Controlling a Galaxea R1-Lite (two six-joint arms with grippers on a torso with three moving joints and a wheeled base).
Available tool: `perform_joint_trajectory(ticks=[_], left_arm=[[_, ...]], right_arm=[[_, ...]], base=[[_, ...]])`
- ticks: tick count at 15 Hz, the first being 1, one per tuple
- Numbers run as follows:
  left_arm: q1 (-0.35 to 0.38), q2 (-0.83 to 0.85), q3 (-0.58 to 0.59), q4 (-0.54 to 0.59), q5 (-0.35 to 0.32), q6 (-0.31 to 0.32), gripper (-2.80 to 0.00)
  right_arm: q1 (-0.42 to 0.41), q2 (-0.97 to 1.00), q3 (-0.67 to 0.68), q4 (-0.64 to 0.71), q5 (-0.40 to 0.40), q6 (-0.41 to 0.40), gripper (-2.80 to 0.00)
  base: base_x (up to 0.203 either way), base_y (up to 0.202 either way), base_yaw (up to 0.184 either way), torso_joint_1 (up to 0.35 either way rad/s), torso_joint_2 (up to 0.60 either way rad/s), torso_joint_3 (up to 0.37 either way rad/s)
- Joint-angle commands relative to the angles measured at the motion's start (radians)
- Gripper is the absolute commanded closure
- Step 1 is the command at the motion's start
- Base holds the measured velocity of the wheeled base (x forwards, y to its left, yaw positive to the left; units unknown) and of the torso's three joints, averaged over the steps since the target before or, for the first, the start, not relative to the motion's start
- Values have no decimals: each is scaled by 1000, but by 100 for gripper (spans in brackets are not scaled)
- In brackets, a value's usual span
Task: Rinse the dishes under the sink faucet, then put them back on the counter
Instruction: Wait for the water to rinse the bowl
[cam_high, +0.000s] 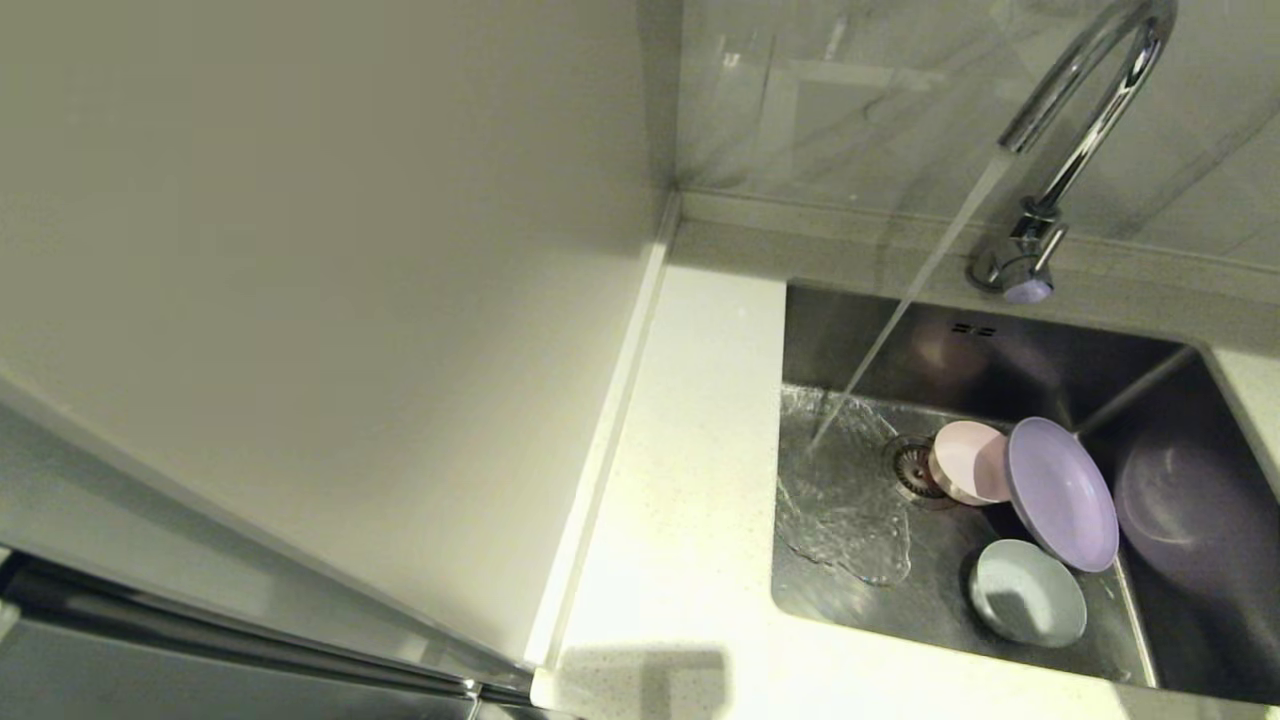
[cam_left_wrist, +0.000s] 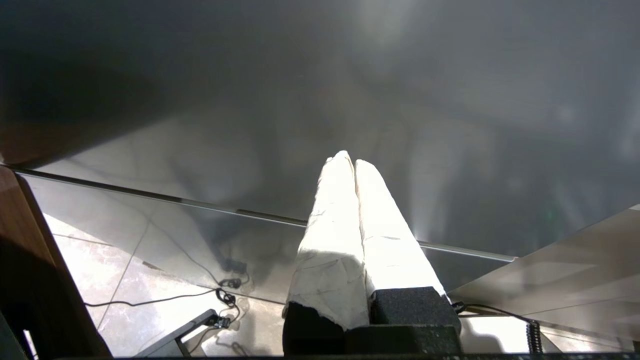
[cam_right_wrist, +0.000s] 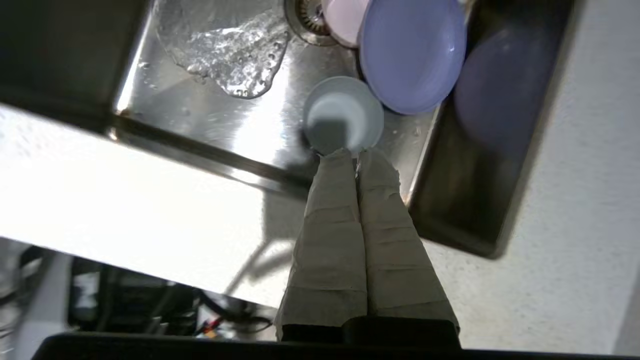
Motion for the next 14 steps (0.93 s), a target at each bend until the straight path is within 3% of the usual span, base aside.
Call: perform_joint_trajectory(ticks=[1,4,6,8,10,14], left_arm=[[0,0,3,0,0,0,0],[0,0,3,-1,0,0,0],[0,0,3,0,0,0,0],[0,0,3,-1,0,0,0],[0,0,3,0,0,0,0],[0,0,3,-1,0,0,0]], right_arm=[[68,-187,96,8,-45,-6,0],[54,-340,140,110,-53,-6,0],[48,-485,247,98,-53,-16,0],[46,-564,401,-12,-54,-23,0],[49,-651,472,-131,-46,-25,0],[51,-767,584,-165,-6,-24,0]], base=[[0,0,0,0,0,0],[0,0,0,0,0,0],[0,0,0,0,0,0],[0,0,0,0,0,0],[0,0,0,0,0,0],[0,0,0,0,0,0]])
